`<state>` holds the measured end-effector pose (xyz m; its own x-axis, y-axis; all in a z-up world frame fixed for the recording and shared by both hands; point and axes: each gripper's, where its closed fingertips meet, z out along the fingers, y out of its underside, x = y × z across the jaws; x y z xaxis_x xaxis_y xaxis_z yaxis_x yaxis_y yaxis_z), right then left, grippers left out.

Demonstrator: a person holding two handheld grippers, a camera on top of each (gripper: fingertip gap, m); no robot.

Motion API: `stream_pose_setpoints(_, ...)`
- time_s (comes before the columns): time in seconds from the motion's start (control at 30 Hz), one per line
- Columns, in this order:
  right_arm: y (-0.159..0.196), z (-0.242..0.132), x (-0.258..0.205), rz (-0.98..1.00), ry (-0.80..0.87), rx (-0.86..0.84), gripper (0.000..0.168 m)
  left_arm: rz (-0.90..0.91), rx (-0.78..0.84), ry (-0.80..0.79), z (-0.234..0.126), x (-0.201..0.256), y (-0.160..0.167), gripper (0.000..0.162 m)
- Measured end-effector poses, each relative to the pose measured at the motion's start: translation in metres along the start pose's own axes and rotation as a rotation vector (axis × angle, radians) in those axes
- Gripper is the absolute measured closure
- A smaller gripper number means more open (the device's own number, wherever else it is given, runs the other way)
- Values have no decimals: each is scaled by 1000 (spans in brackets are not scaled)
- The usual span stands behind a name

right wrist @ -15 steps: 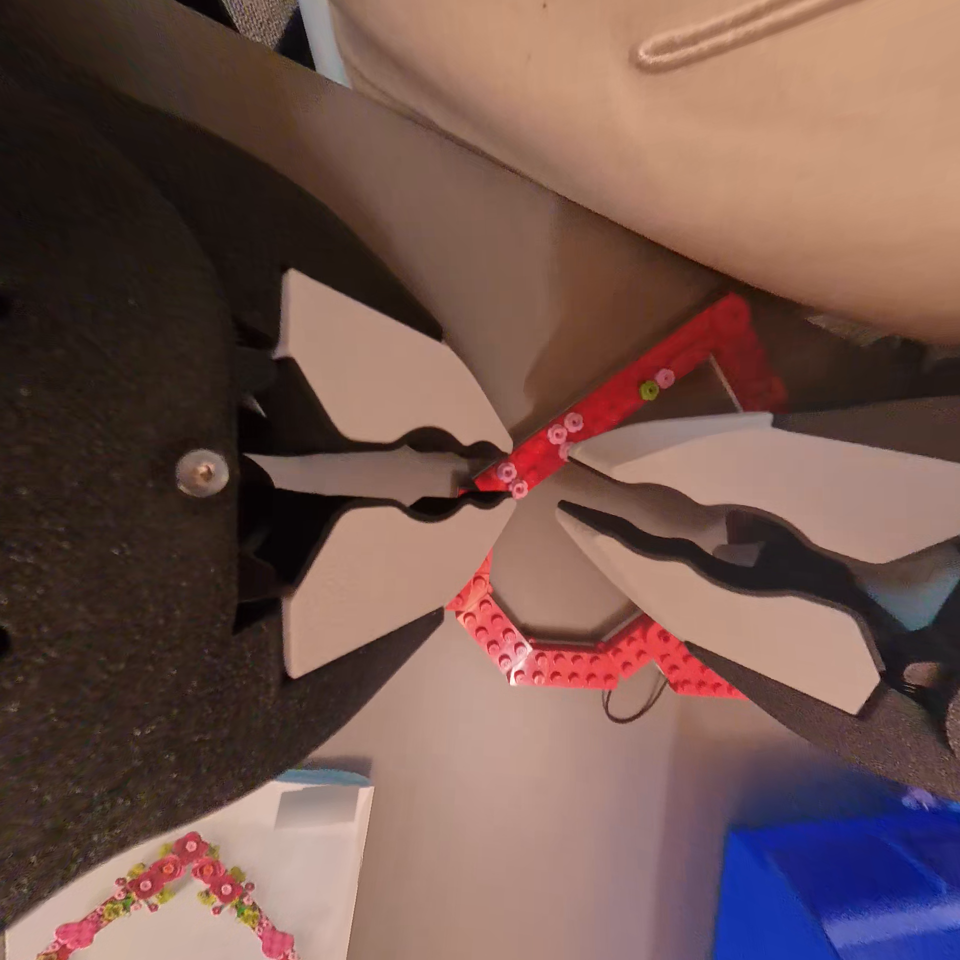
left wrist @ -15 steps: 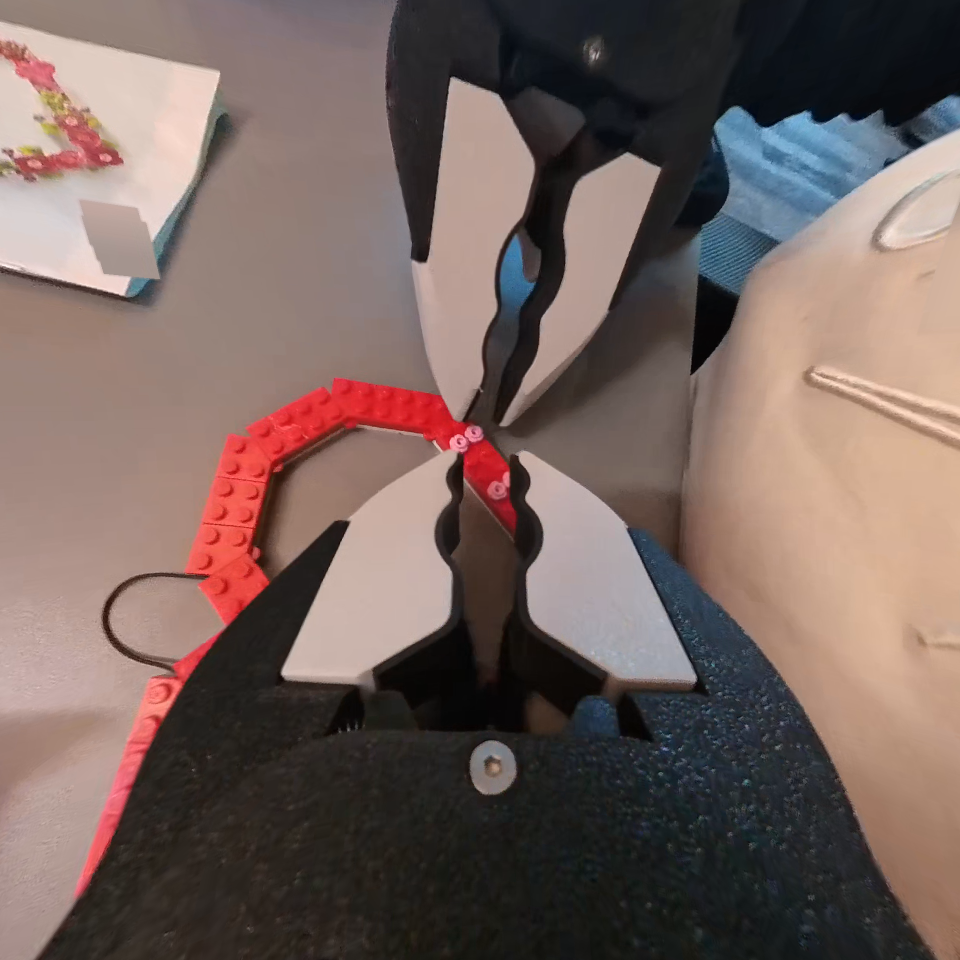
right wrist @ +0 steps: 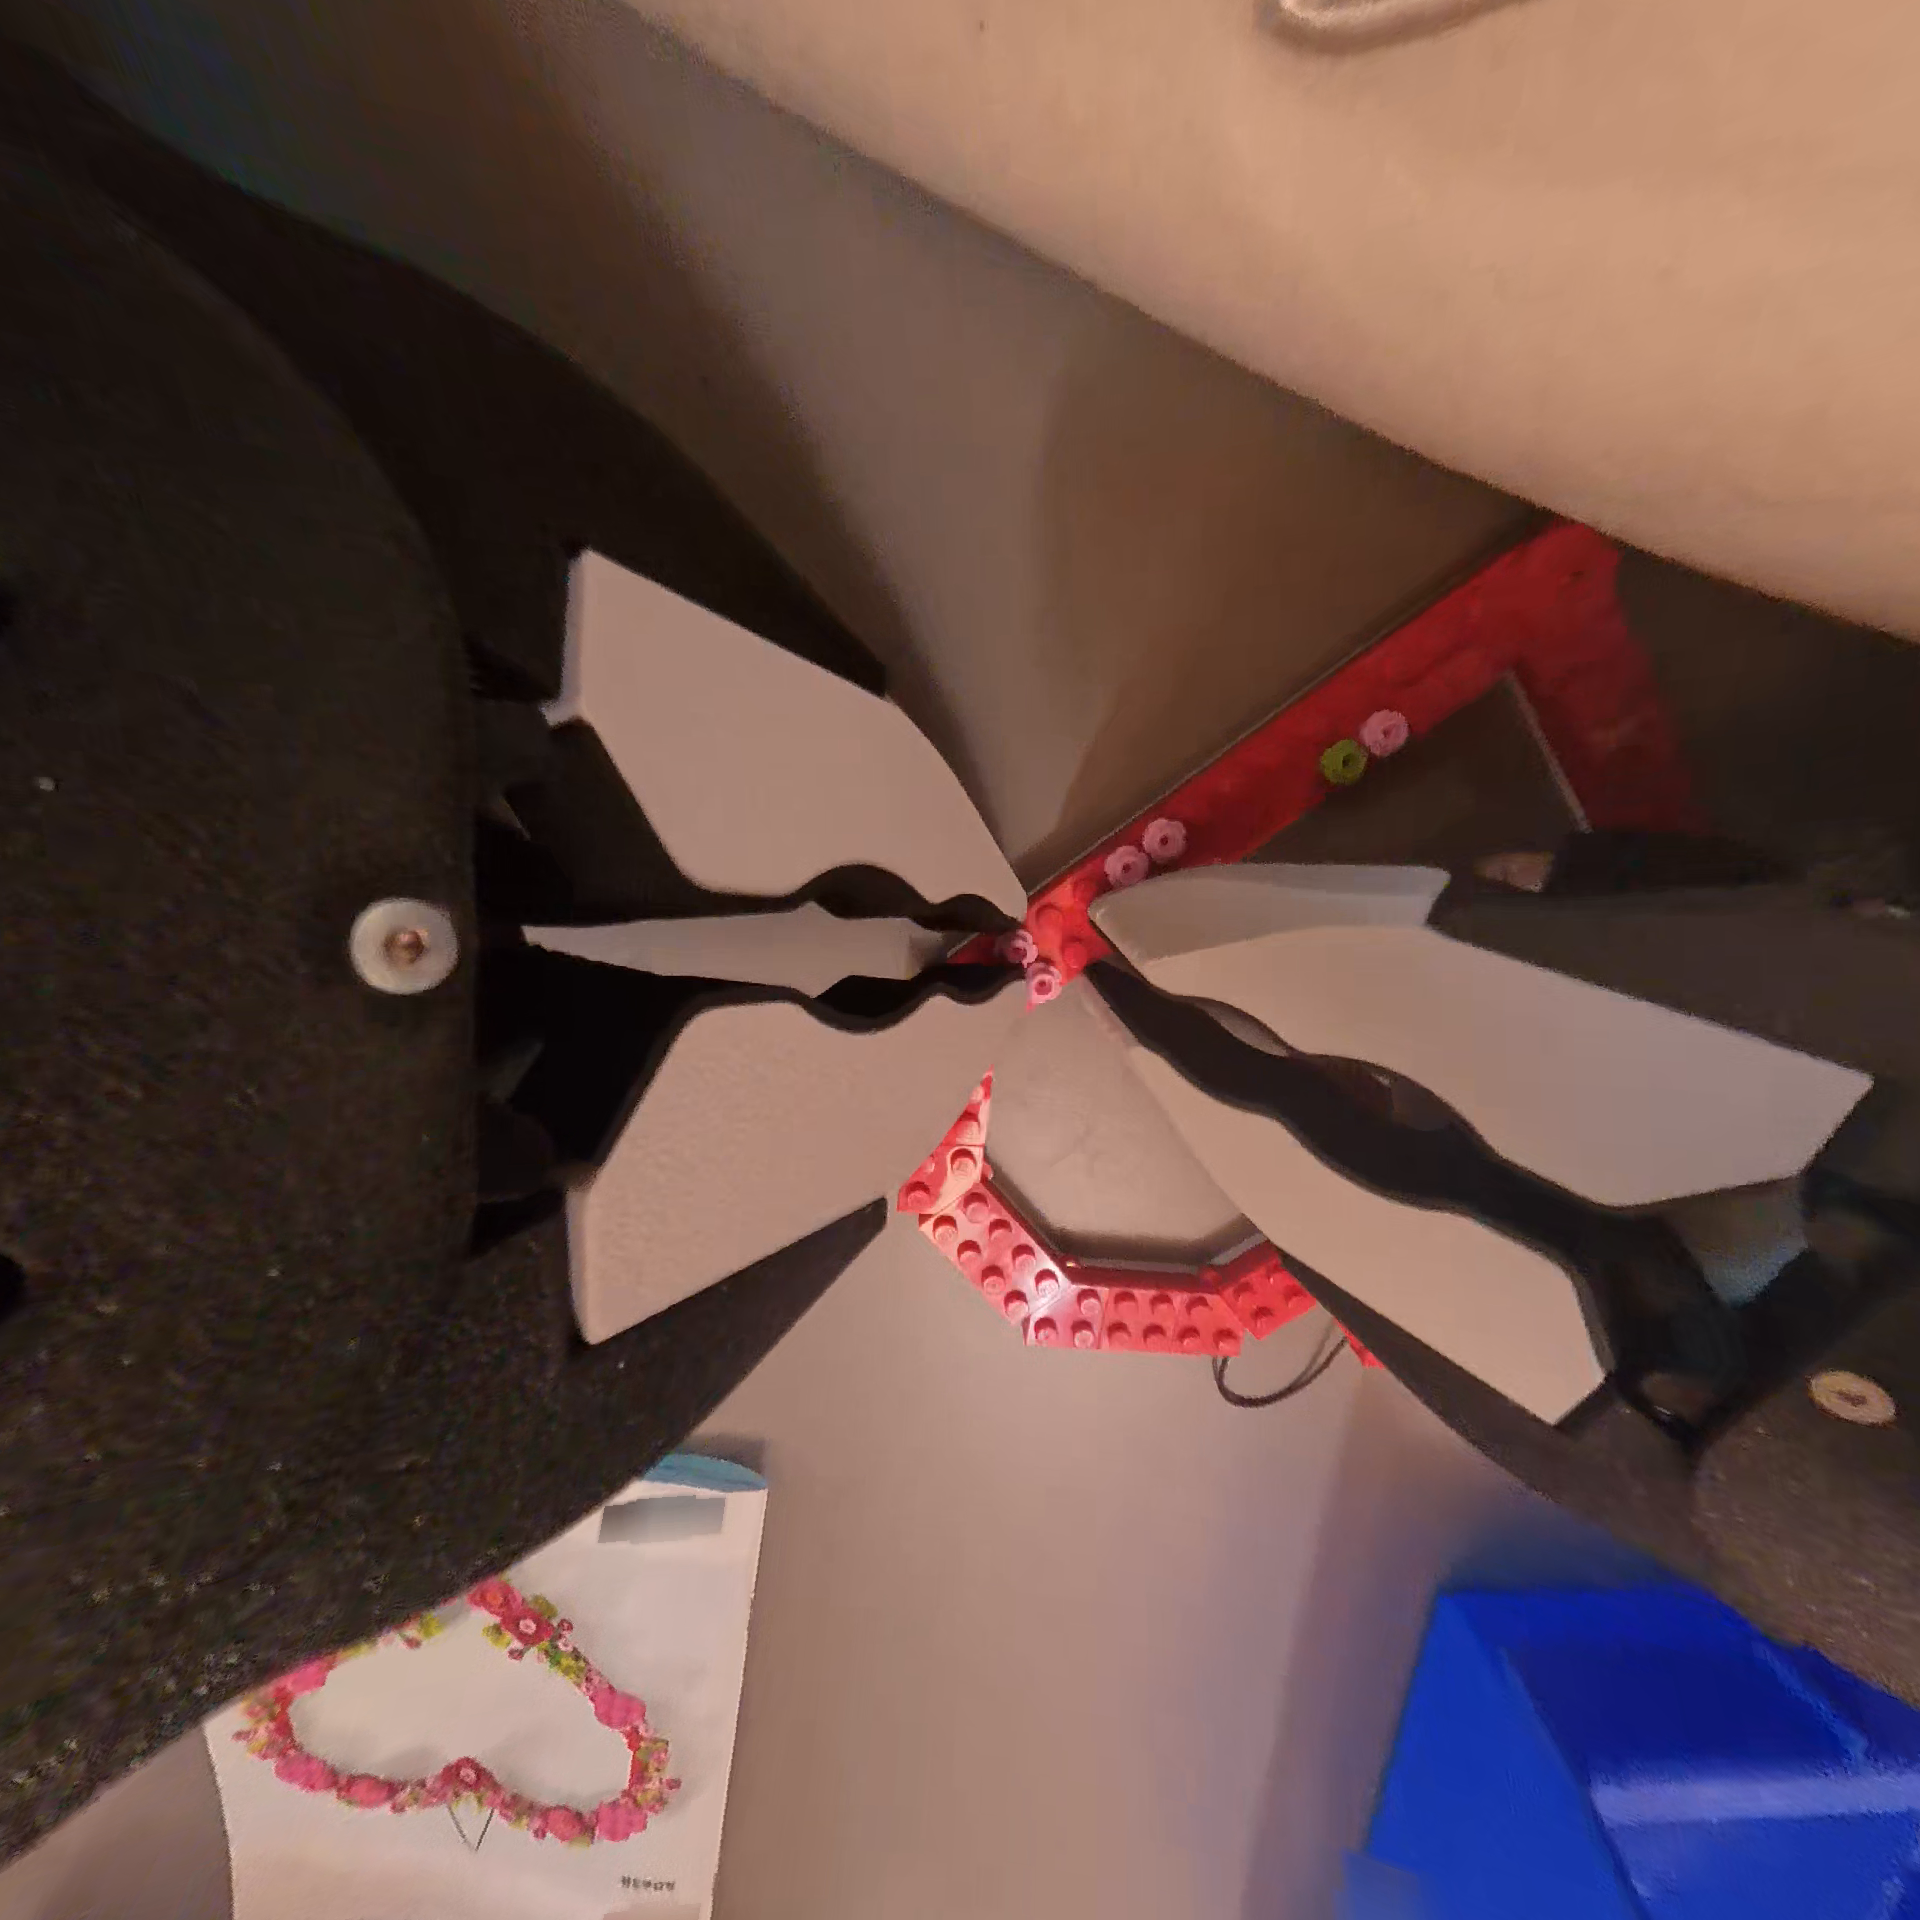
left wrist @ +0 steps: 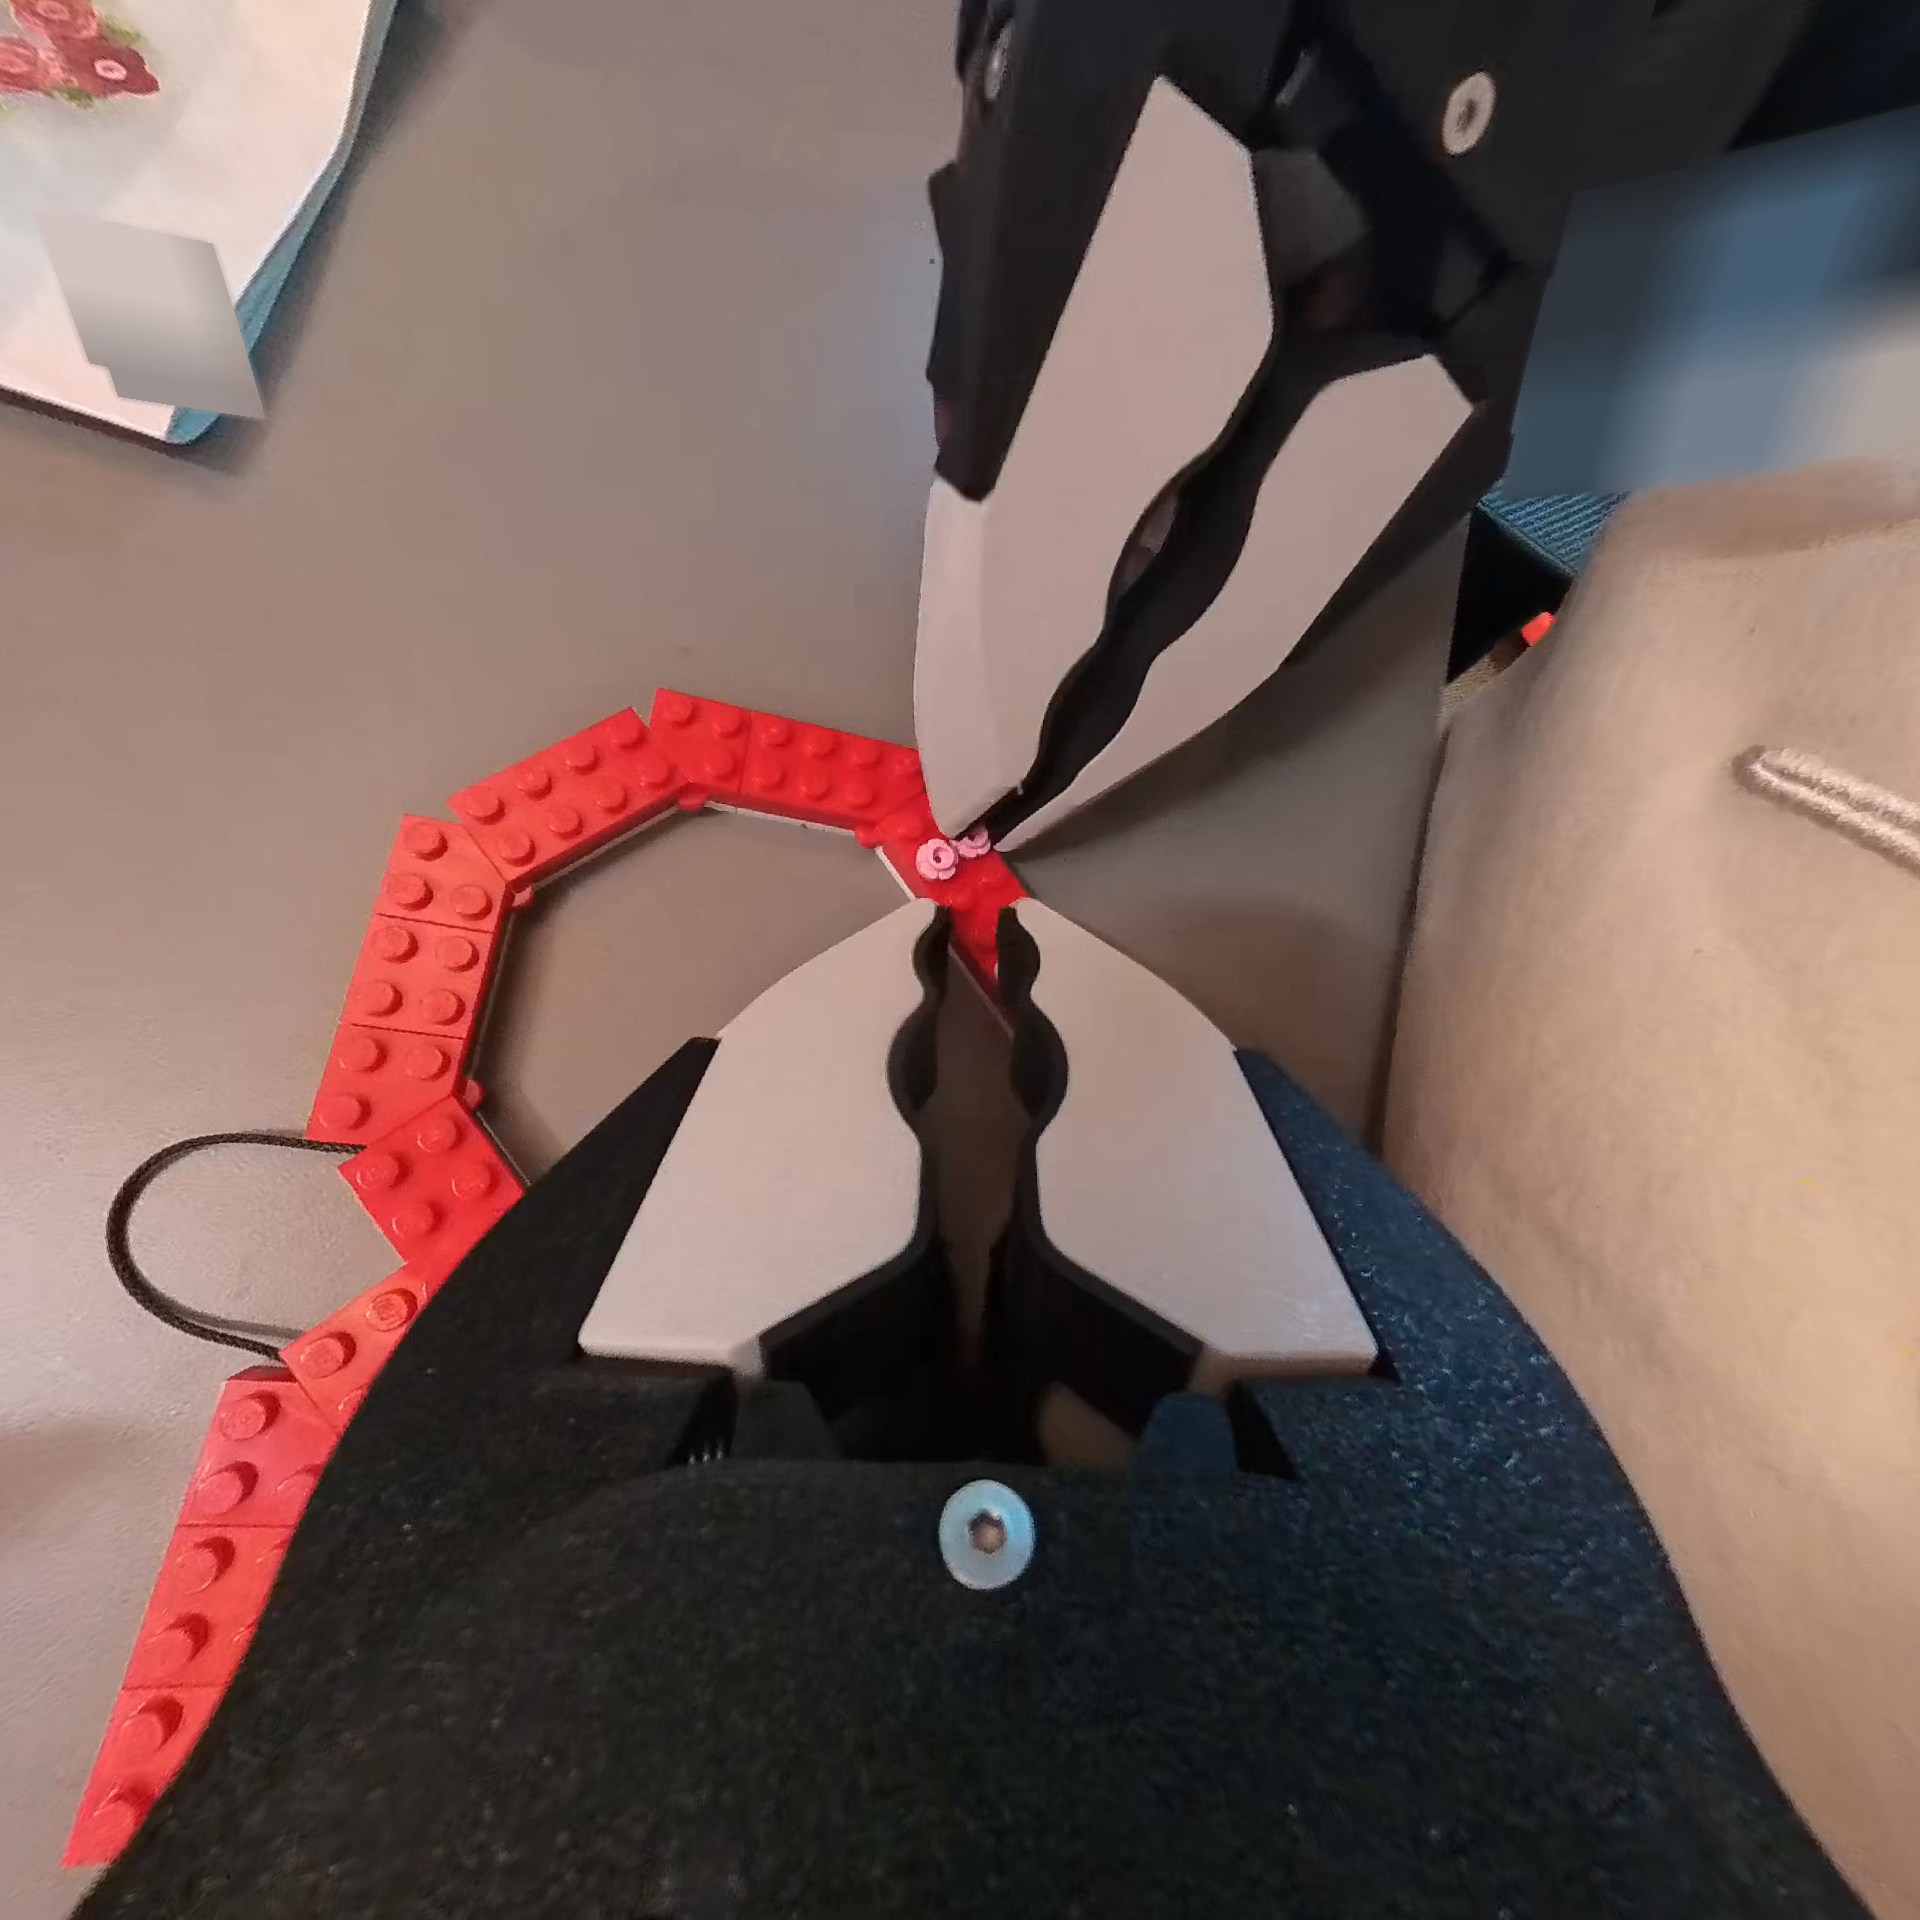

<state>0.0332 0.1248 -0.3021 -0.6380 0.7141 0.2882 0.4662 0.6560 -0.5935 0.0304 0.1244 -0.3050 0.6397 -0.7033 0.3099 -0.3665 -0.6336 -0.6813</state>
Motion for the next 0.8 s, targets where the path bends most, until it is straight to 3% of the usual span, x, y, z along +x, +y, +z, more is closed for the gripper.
stream_pose_setpoints(0.33, 0, -4, 5, 262, 128, 181, 165, -1, 6, -28, 0, -3, -1, 153)
stream_pose_setpoints(0.43, -25, -36, 33, 403, 208, 395, 168, 22, 8, -44, 0, -3, -1, 153)
stream_pose_setpoints(0.53, -9, -28, 24, 319, 136, 228, 168, -5, 8, -25, 0, -3, -1, 153)
stream_pose_setpoints(0.63, -7, -33, 27, 300, 127, 218, 168, -18, 7, -13, 0, -3, -1, 153)
stream_pose_setpoints(0.7, 2, -62, 57, 307, 260, 216, 168, -26, 9, -9, 0, -3, -1, 153)
stream_pose_setpoints(0.8, 27, -149, 119, 294, 552, 160, 168, -43, 9, 6, 0, -3, -1, 153)
